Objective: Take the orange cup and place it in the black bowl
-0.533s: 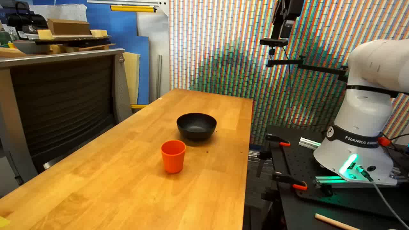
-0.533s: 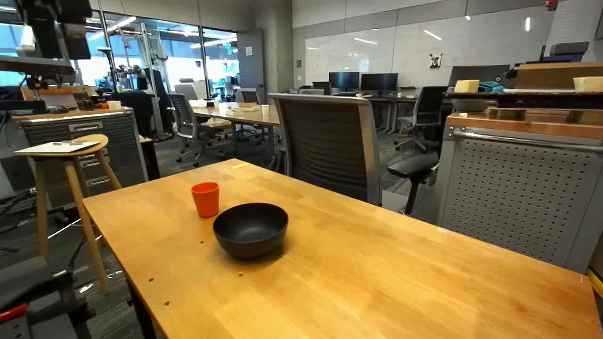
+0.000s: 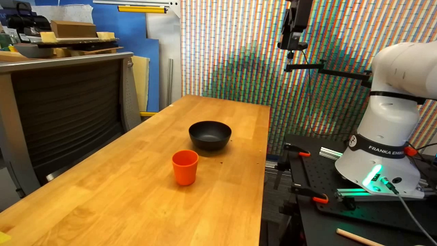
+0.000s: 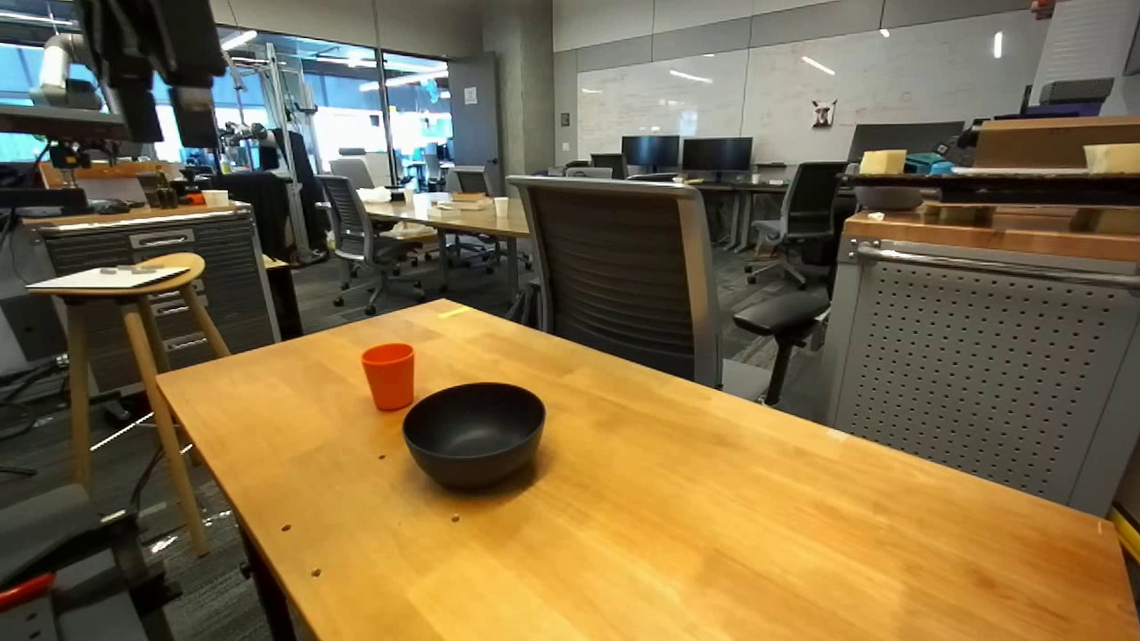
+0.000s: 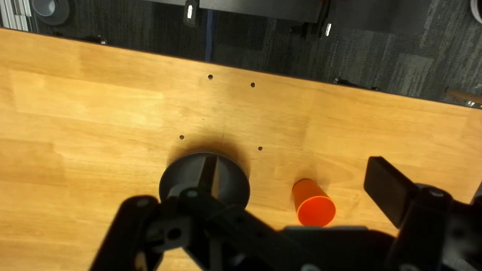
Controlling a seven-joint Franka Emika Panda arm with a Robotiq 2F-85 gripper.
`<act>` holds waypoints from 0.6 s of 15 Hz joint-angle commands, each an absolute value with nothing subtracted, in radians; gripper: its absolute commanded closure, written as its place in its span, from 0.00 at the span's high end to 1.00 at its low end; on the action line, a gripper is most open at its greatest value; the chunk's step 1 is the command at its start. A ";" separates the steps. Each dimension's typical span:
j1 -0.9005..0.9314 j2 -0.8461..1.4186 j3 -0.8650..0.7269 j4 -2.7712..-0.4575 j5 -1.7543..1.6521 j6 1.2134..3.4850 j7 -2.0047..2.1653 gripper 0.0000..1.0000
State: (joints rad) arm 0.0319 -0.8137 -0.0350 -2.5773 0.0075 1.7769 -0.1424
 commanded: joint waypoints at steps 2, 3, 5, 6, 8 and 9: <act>0.067 -0.499 0.034 -2.488 0.013 1.957 -0.103 1.00; 0.074 -0.435 0.049 -2.468 0.012 1.992 -0.100 1.00; 0.095 -0.307 0.072 -2.416 0.020 2.042 -0.100 1.00; 0.105 -0.243 0.083 -2.385 0.021 2.058 -0.100 1.00; 0.122 -0.114 0.104 -2.310 0.021 2.081 -0.103 1.00; 0.127 -0.049 0.115 -2.269 0.008 2.099 -0.097 1.00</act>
State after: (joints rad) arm 0.1078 -0.2463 0.0922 -2.4177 0.0088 2.0778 -0.1101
